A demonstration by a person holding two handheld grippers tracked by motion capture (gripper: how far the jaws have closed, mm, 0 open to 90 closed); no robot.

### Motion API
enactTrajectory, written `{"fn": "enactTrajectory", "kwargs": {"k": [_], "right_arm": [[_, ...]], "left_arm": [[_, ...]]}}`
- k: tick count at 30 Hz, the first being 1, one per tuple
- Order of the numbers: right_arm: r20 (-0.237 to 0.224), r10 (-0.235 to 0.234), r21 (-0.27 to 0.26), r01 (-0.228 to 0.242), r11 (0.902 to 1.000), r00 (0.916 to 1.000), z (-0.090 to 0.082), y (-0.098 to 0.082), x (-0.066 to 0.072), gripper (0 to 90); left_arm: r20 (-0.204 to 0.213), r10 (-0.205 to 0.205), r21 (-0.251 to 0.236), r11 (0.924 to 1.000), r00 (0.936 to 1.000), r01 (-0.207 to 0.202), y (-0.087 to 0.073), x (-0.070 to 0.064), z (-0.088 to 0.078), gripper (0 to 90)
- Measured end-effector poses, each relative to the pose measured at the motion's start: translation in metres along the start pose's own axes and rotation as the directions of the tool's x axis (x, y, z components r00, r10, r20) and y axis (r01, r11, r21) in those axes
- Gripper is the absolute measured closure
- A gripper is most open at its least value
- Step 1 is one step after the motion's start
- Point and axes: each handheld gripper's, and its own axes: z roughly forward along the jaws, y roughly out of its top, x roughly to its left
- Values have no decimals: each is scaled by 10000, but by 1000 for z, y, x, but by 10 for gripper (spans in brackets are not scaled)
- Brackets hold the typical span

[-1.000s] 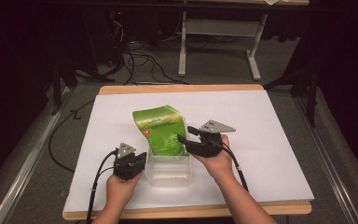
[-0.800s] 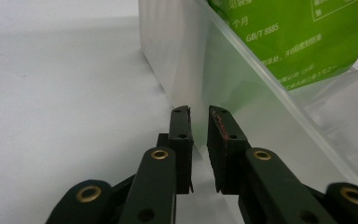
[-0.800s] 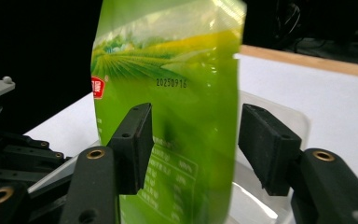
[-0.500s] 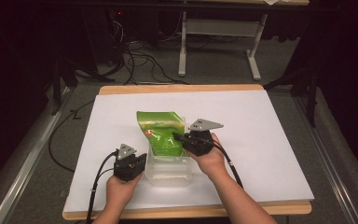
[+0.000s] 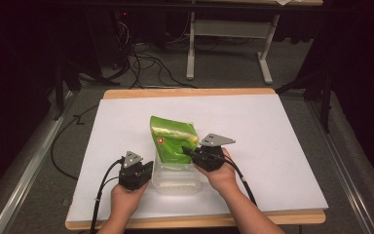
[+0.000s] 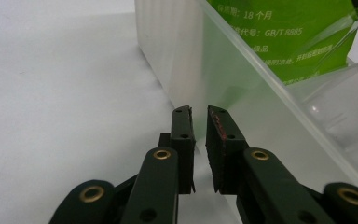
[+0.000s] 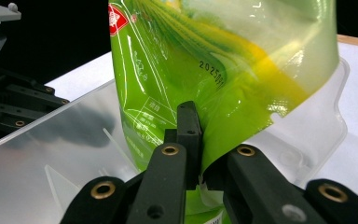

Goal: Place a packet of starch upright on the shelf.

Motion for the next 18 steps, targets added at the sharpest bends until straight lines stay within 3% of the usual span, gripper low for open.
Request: {"fn": "enactTrajectory", "kwargs": {"k": [7, 11, 13, 18], "right_arm": [[201, -160, 46, 159, 9999, 9997, -1, 1, 3, 871], [372, -363, 49, 361, 9993, 9986, -5, 5, 3, 792], [459, -522, 48, 521, 9986, 9976, -9, 8, 2, 710], [506, -429, 40, 427, 9991, 9978, -14, 11, -1, 617]], "left_arm": [[-17, -90, -157, 9998, 10000, 90, 2, 3, -3, 778], [-235, -2, -324, 9995, 9997, -5, 5, 5, -8, 760], [-466, 123, -437, 9989, 9988, -143, 7, 5, -11, 740], [-578, 207, -449, 9987, 9981, -233, 7, 4, -12, 728]]}}
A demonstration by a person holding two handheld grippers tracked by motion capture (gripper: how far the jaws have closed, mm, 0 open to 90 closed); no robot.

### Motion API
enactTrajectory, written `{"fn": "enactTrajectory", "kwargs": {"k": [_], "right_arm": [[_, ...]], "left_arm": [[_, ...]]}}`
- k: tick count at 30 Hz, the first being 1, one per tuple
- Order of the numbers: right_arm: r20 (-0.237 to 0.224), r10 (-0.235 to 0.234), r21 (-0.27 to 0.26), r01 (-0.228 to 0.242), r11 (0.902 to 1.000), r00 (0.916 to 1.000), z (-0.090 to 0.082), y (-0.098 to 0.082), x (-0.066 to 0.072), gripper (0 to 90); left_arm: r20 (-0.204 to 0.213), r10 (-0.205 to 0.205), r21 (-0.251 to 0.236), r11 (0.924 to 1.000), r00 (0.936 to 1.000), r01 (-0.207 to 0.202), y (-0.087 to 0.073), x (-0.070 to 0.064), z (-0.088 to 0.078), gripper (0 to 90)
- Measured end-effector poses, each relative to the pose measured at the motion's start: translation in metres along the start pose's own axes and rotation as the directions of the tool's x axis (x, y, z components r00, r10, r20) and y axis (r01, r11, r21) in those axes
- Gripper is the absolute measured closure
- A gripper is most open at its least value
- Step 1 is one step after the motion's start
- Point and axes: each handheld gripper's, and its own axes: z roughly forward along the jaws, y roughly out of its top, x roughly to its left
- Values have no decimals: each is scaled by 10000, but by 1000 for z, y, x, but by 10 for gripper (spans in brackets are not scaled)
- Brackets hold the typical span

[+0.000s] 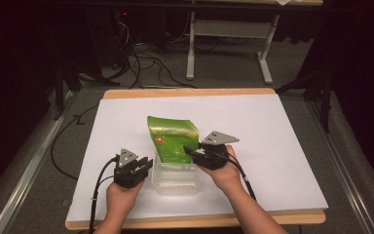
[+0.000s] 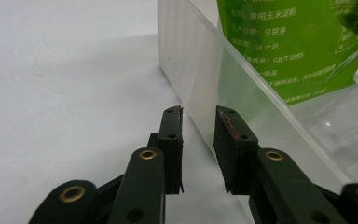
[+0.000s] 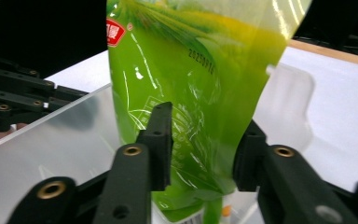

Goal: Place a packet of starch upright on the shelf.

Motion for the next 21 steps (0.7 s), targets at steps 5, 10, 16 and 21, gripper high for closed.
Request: {"fn": "enactTrajectory", "kwargs": {"k": [5, 10, 16, 21], "right_arm": [[91, -13, -74, 13, 10000, 10000, -6, 4, -4, 512], [311, 3, -227, 4, 9997, 9995, -15, 6, -9, 436], [798, 203, -422, -170, 9990, 9966, -39, -4, -26, 425], [1594, 294, -477, -220, 9986, 9868, -76, -26, -50, 418]], "left_arm": [[-53, 53, -67, 10000, 10000, -54, 1, 1, -2, 714], [-103, 201, -82, 9998, 9997, -201, 2, 2, -5, 672], [-558, 974, 152, 9952, 9937, -967, 2, 11, -13, 589], [-901, 1284, 430, 9912, 9876, -1250, 2, 25, -22, 544]]}}
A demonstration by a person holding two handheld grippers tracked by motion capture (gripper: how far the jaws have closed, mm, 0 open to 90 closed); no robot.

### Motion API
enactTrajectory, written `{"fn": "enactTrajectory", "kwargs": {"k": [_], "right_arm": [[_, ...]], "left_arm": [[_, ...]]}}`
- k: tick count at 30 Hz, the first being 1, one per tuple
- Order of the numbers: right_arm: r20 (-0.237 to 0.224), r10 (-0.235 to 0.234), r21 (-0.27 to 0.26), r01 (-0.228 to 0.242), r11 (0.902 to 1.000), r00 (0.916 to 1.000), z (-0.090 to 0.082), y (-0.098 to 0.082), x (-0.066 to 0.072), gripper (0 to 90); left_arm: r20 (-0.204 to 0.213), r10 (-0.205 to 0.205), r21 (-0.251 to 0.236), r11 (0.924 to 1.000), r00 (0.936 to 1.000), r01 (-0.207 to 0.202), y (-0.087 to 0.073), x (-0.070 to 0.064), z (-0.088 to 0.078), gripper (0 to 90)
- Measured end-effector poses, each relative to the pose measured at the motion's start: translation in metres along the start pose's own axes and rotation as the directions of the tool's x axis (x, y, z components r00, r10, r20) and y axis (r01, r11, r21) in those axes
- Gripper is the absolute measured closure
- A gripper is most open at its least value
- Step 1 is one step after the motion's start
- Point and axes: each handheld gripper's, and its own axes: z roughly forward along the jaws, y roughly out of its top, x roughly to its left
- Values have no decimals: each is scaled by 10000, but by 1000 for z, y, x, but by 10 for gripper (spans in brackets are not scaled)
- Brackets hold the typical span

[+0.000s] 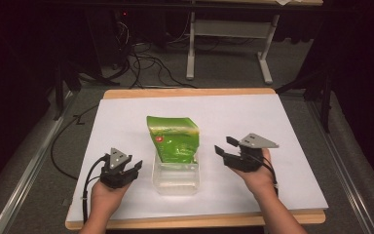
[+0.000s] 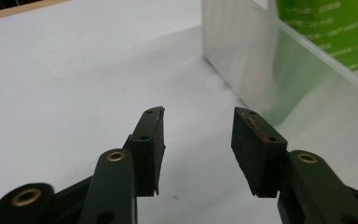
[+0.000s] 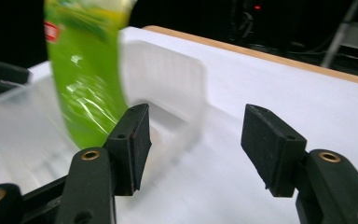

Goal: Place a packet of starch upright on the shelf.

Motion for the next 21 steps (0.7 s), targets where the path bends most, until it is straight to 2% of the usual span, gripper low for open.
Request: {"fn": "enactTrajectory", "kwargs": {"k": [1, 3, 4, 5, 7, 8, 9, 10, 11, 13, 15, 18, 21], "right_arm": [[0, 0, 0, 0, 10000, 10000, 0, 0, 0, 418], [341, 189, -109, -186, 9998, 9992, -16, -13, -15, 413], [624, 467, -156, -458, 9988, 9970, -29, -26, -26, 410], [624, 467, -156, -458, 9988, 9970, -29, -26, -26, 410], [785, 734, 94, -744, 9972, 9942, -38, -39, -35, 407], [926, 698, 190, -719, 9972, 9933, -42, -45, -39, 408], [978, 711, 197, -734, 9971, 9927, -42, -46, -40, 407], [978, 711, 197, -734, 9971, 9927, -42, -46, -40, 407], [952, 740, 82, -751, 9971, 9927, -40, -44, -40, 403], [1003, 589, 78, -600, 9982, 9932, -37, -42, -38, 403], [1027, 505, 118, -520, 9986, 9934, -37, -41, -37, 403], [1111, 428, 135, -446, 9989, 9929, -37, -41, -38, 407], [1169, 699, 98, -715, 9974, 9907, -38, -43, -43, 406]], "left_arm": [[-39, -74, -37, 10000, 10000, 74, 0, 3, -2, 544], [-124, -214, -86, 9997, 9997, 213, -1, 10, -6, 533], [-137, -347, -45, 9994, 9993, 347, -4, 16, -10, 521], [-137, -347, -45, 9994, 9993, 347, -4, 16, -10, 514], [-215, -254, 304, 9992, 9994, 260, -11, 19, -9, 507], [-214, -152, 696, 9974, 9997, 166, -20, 19, -6, 504], [-214, -152, 696, 9974, 9997, 166, -20, 19, -6, 502], [16, -340, 940, 9950, 9994, 337, -22, 19, -3, 502], [187, -580, 946, 9939, 9981, 560, -22, 18, -1, 494], [321, -837, 596, 9949, 9960, 817, -18, 14, -1, 485], [309, -760, 358, 9966, 9966, 749, -15, 8, -2, 482], [174, -301, 438, 9986, 9994, 293, -14, 2, -1, 476], [189, -428, 555, 9976, 9989, 417, -15, 5, 0, 475]]}}
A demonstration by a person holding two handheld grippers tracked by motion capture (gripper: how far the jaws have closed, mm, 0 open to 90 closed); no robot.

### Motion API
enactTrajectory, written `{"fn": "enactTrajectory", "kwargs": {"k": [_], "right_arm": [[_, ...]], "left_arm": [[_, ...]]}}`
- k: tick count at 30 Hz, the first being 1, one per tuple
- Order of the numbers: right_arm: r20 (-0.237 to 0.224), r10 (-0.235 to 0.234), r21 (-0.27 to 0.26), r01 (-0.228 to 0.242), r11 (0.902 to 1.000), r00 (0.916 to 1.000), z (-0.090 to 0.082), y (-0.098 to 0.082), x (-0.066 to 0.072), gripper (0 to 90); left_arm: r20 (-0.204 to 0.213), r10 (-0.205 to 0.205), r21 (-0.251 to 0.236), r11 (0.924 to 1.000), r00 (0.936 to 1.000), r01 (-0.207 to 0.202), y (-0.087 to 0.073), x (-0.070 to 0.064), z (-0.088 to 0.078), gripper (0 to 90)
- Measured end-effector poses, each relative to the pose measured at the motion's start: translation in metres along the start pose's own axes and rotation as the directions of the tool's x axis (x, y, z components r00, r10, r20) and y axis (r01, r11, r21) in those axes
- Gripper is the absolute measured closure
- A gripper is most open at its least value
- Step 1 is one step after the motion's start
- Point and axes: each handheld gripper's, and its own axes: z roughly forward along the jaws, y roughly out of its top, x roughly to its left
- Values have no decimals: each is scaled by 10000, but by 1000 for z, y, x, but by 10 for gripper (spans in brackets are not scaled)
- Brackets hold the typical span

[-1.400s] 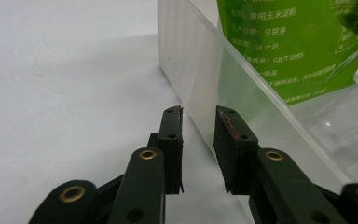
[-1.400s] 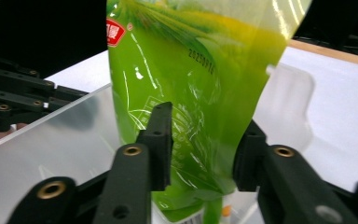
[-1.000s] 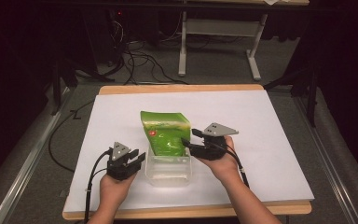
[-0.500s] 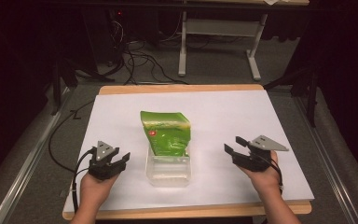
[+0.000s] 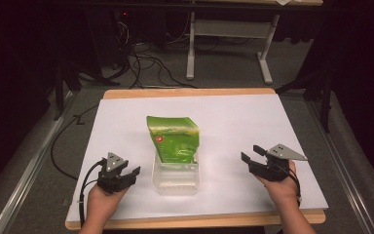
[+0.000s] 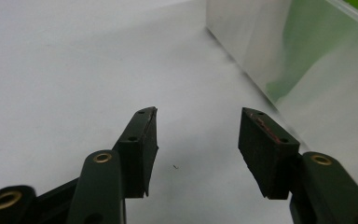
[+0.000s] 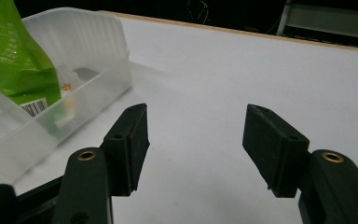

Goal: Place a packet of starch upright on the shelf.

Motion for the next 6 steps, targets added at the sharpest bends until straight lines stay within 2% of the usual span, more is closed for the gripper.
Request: {"fn": "enactTrajectory", "kwargs": {"k": [3, 6], "right_arm": [[14, 94, 34, -94, 10000, 10000, 1, -1, -1, 405], [-45, 121, 33, -120, 9999, 9999, 1, -1, -1, 393]], "left_arm": [[50, -365, -132, 9992, 9993, 365, 0, 4, -1, 475], [75, -540, -225, 9983, 9985, 542, 2, 5, -3, 464]]}}
